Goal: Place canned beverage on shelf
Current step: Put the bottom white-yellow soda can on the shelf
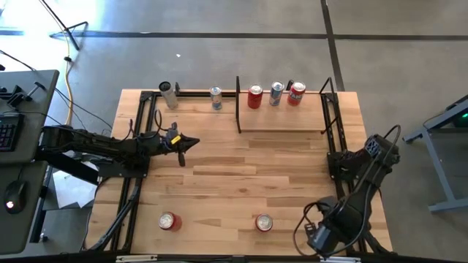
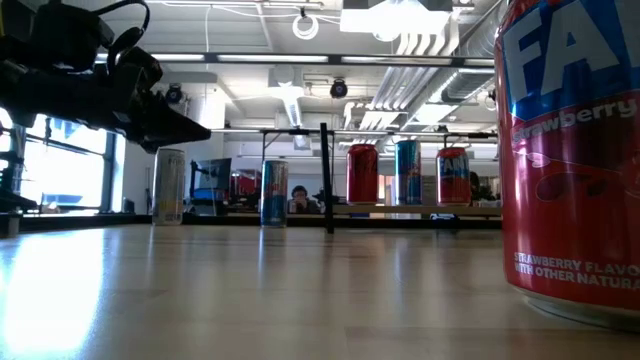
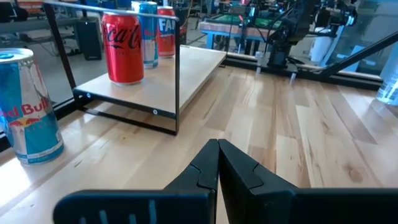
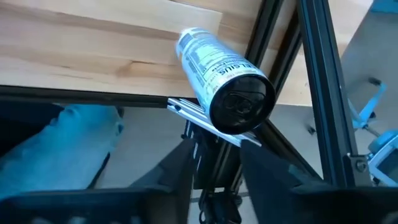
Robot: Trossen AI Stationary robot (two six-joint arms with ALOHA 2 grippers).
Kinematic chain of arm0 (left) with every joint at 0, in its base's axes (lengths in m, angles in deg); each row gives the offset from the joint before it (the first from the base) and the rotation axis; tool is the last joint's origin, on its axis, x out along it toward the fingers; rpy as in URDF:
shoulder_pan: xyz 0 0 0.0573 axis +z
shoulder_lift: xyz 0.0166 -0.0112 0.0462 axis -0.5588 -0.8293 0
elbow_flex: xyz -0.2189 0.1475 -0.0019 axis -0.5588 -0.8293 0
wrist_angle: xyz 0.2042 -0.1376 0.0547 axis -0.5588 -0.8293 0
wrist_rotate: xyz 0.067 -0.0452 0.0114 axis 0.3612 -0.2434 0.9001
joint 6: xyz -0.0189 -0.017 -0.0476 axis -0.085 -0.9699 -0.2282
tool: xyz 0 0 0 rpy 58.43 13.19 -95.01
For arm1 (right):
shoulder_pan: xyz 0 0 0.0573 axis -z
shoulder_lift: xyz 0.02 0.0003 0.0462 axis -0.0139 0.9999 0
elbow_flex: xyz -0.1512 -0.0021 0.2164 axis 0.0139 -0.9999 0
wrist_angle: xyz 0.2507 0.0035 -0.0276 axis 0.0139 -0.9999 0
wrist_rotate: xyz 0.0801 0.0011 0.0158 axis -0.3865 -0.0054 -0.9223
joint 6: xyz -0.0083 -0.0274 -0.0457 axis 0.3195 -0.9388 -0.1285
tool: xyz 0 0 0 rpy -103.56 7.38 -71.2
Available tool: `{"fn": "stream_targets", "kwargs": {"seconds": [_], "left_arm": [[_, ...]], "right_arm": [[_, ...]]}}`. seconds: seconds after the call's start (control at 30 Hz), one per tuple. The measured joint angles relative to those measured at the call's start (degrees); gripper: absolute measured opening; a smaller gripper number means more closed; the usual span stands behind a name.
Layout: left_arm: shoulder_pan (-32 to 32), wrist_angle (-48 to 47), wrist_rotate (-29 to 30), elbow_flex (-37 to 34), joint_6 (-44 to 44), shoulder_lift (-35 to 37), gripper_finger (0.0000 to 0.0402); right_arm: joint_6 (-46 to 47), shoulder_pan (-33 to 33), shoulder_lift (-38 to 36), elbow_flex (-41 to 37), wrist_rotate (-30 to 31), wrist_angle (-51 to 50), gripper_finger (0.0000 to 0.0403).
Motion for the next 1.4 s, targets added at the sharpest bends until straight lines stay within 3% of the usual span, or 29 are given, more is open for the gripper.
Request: {"fn": "stream_targets", "kwargs": {"seconds": [0.2,0.43,1.4], "left_arm": [[0.00,-1.07,-1.00,0.00,-0.04,0.00,0.0001],[0.00,-1.59,-1.36,0.00,-0.48,0.00,0.0001],[-0.02,-1.56,-1.33,0.00,0.57,0.00,0.0000]], "right_arm": [[3.31,-0.28,-0.02,0.00,-0.09,0.42,0.0196],[5.30,-0.28,-0.02,0.00,0.57,0.88,0.0236],[7.97,-1.56,-0.04,-0.02,0.66,-0.18,0.0284]]}}
